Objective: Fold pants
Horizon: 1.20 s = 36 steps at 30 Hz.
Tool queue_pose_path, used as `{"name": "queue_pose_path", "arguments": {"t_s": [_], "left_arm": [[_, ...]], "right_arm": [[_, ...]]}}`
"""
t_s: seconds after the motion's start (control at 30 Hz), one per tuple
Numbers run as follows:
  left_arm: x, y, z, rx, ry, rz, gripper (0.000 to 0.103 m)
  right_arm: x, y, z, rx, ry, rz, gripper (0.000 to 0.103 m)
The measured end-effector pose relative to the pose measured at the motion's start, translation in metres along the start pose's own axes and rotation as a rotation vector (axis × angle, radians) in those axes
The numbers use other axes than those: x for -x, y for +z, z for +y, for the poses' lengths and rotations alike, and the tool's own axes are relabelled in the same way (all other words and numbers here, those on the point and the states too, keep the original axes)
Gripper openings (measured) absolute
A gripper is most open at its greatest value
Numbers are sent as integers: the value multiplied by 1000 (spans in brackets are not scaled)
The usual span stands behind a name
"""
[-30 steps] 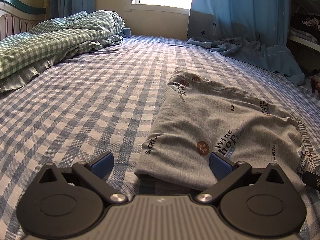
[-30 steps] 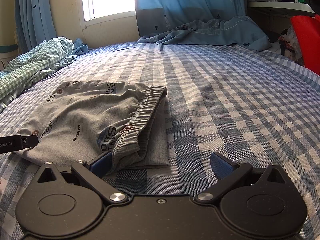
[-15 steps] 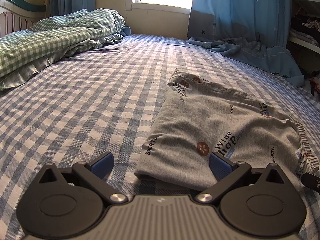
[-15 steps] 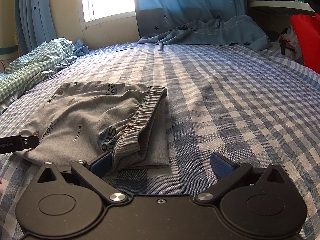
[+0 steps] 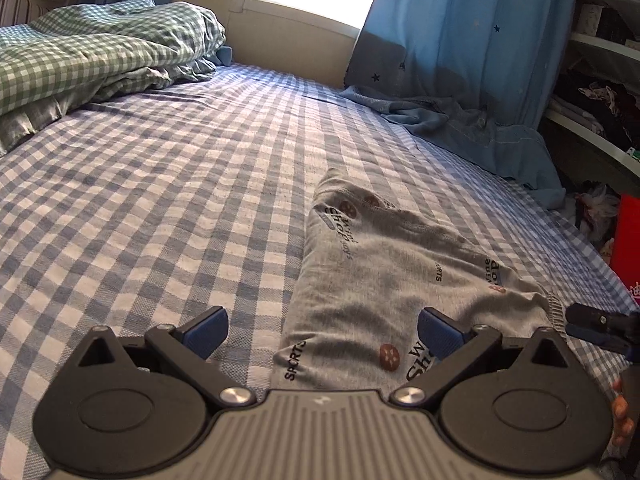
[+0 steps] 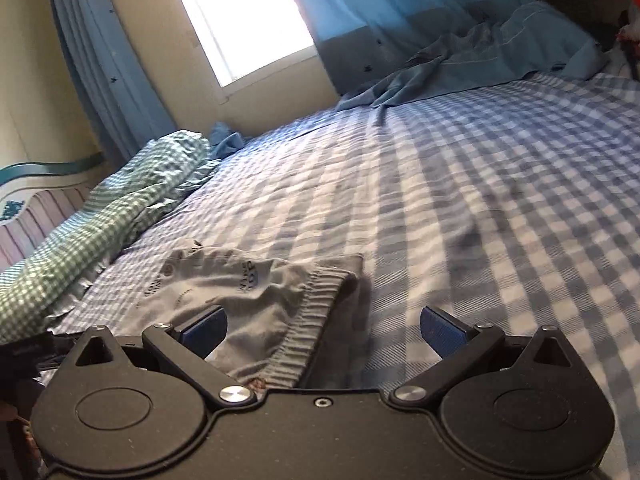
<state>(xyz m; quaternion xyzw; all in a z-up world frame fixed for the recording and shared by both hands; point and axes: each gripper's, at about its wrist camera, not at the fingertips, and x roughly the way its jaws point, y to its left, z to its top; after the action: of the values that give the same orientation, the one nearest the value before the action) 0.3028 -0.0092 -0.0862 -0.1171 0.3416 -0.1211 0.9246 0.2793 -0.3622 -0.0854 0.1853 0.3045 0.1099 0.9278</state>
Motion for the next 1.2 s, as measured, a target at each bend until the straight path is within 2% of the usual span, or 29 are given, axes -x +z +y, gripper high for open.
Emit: {"name": "queue_pose_path", "arguments": {"t_s": [0.1, 0.2, 0.33, 0.43, 0.5, 0.57, 0.63, 0.67, 0.73, 0.9, 1.0, 1.07, 1.2], "left_arm": [[-7, -7, 1, -14, -40, 9, 103], [-9, -13, 1, -39, -70, -13, 103], [-10, -12, -1, -47, -122, -4, 103], [-9, -12, -3, -45, -161, 13, 103], [-8, -12, -4, -43, -154, 27, 102], [-7, -11, -4, -20, -115, 47, 93], [-5, -8, -3, 18, -77, 59, 87], [-4, -6, -3, 35, -62, 69, 84], [-2, -4, -5, 46, -30, 86, 82], [-2, -5, -19, -6, 67, 99, 71], [1, -4, -18, 16, 84, 92, 58], [3, -3, -15, 46, 87, 89, 45], [10, 0, -11, 67, 82, 87, 25]], "right_arm": [[-24, 7, -9, 18, 63, 60, 103], [-34, 9, -17, 13, 132, 56, 103], [-44, 13, -27, -60, 278, 63, 103], [-43, 12, -26, -53, 291, 55, 103], [-40, 11, -27, -64, 296, 45, 102], [-37, 10, -29, -74, 265, 32, 94], [-34, 7, -32, -91, 235, 24, 77], [-33, 6, -33, -101, 222, 20, 74], [-31, 4, -33, -112, 182, 25, 56], [-28, -2, -23, -90, 133, 20, 49], [-27, -5, -19, -84, 110, 13, 44], [-26, -6, -18, -86, 94, 8, 39], [-21, -7, -10, -68, 62, -19, 24]]}}
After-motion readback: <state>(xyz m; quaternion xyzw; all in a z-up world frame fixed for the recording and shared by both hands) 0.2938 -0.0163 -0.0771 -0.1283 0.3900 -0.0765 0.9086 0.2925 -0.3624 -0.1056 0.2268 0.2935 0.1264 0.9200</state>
